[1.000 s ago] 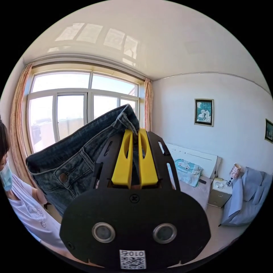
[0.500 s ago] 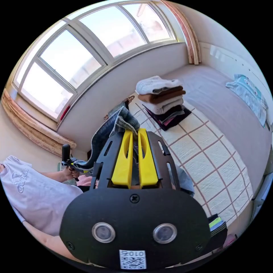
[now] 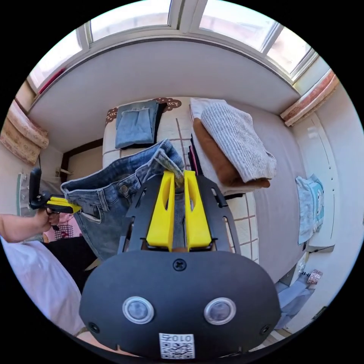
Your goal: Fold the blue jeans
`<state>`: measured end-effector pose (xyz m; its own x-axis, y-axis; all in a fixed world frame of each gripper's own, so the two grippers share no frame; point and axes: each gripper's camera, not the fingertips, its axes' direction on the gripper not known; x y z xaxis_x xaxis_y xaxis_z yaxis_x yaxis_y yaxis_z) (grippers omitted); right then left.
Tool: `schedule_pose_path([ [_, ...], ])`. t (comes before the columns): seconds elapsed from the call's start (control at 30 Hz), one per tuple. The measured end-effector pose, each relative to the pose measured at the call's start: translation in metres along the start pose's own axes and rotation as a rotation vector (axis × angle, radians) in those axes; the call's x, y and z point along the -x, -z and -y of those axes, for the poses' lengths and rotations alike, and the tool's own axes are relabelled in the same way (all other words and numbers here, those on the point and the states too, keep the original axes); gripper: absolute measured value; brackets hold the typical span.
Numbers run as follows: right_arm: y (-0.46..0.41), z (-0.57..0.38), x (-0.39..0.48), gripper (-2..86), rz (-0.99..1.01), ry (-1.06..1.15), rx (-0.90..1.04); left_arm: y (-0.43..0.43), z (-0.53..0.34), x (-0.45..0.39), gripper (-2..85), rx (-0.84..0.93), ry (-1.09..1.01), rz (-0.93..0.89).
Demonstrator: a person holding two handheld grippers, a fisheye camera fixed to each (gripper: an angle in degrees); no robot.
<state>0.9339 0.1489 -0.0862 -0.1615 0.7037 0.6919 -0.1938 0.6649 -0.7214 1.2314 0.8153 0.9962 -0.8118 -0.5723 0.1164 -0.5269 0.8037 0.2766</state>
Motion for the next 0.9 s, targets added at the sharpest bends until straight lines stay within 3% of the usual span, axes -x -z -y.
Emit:
schedule_pose_path([
  [0.1,-0.015,0.044,0.01,6.3,0.032,-0.026,0.029,-0.026,-0.004,0.037,4.3,-0.019,0.103,0.137],
  [0.17,-0.006,0.042,0.009,6.4,0.07,-0.074,-0.007,-0.065,-0.008,0.074,5.3,0.078,0.171,0.208],
  [0.33,0.016,-0.05,-0.001,5.1,0.133,-0.177,-0.031,-0.101,-0.021,0.106,7.0,0.087,0.272,0.327],
  [0.4,0.031,-0.128,0.0,4.8,0.146,-0.255,-0.086,-0.114,-0.019,0.097,7.6,0.097,0.216,0.333],
  [0.5,0.054,-0.229,0.021,4.9,0.089,-0.339,-0.196,-0.147,-0.015,0.073,8.6,0.172,0.058,0.478],
  [0.6,0.059,-0.305,0.048,5.9,-0.012,-0.502,-0.156,-0.19,-0.01,0.061,9.7,0.243,-0.054,0.606],
  [0.77,0.07,-0.359,0.089,6.7,-0.012,-0.684,-0.153,-0.294,-0.001,0.051,11.3,0.442,-0.282,0.743],
  [0.9,0.069,-0.362,0.116,6.6,0.019,-0.728,-0.126,-0.335,0.009,0.056,12.3,0.485,-0.346,0.812],
])
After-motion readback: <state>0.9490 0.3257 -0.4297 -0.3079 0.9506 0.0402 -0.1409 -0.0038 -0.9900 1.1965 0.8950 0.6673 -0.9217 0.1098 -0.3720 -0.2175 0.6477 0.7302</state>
